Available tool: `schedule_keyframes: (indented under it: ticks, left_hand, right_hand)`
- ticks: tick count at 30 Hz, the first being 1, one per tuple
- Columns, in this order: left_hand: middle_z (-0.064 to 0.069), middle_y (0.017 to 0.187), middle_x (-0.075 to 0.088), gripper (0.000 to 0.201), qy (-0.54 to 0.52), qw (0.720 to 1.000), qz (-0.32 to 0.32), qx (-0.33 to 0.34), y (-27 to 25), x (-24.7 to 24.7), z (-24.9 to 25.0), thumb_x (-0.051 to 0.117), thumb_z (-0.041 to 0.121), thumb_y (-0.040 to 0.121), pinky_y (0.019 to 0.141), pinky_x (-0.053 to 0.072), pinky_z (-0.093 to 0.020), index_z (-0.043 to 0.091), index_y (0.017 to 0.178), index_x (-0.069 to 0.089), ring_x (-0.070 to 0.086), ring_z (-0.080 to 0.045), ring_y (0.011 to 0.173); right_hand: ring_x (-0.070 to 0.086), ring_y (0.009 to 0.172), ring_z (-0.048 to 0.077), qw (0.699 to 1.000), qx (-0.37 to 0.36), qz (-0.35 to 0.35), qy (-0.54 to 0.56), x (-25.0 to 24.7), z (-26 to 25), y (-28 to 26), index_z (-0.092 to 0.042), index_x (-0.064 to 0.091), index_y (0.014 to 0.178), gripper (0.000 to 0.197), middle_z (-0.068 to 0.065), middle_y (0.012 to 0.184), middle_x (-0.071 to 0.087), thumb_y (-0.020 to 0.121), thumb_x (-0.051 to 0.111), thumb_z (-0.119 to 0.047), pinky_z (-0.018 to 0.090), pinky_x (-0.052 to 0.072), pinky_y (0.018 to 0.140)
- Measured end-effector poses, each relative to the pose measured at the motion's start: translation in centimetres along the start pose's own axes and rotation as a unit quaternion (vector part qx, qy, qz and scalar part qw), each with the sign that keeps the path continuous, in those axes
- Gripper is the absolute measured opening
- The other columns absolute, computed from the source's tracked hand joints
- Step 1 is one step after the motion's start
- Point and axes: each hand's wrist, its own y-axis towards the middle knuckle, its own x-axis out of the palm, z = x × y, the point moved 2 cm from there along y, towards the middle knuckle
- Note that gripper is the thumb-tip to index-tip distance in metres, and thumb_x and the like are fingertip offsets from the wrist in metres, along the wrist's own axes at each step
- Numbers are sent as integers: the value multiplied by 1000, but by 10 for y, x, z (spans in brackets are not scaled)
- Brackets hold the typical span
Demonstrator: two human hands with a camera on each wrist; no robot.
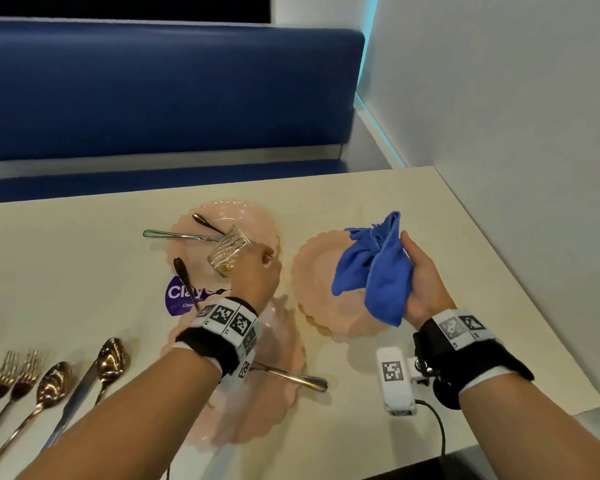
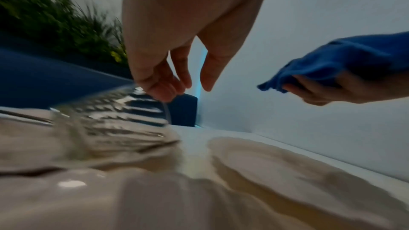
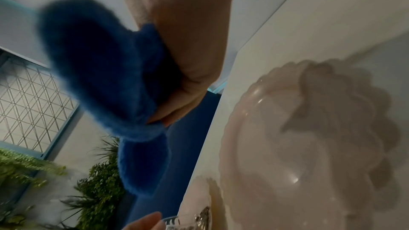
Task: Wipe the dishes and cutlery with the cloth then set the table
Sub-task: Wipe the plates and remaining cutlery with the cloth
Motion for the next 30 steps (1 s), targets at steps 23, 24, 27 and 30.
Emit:
schedule_keyframes:
  ticks: [23, 24, 27, 30]
  left_hand:
    - [3, 125, 57, 99, -278, 923, -266, -6, 33, -93, -61, 91, 44, 38, 107, 39, -40, 41, 124, 43, 55, -20, 119]
    - [-1, 126, 58, 102, -305, 909, -285, -10, 28, -101, -61, 91, 48, 35, 108, 39, -42, 41, 124, 42, 56, -21, 119]
    - [-8, 132, 56, 112, -397, 873, -283, -16, 17, -123, -59, 89, 52, 39, 104, 41, -45, 29, 136, 38, 56, -27, 118]
    - [-8, 119, 63, 90, -468, 850, -238, -40, 0, -145, -58, 74, 69, 54, 91, 47, -42, 21, 128, 51, 59, -28, 107]
  right_hand:
    - [64, 107, 17, 939, -40, -39, -339, 71, 35, 31, -5, 53, 118, 31, 11, 119, 64, 99, 43, -28, 26, 49, 88]
    - [66, 100, 13, 917, -77, -47, -387, 87, 38, 32, -8, 53, 115, 26, 5, 114, 65, 99, 43, -27, 25, 50, 85]
    - [58, 108, 3, 798, -213, -109, -553, 138, 62, 31, -21, 54, 116, 22, -8, 118, 61, 96, 48, -29, 17, 44, 93]
    - [50, 103, -7, 674, -252, -225, -657, 176, 97, 25, -30, 46, 124, 44, -22, 114, 48, 85, 57, -45, 6, 38, 88]
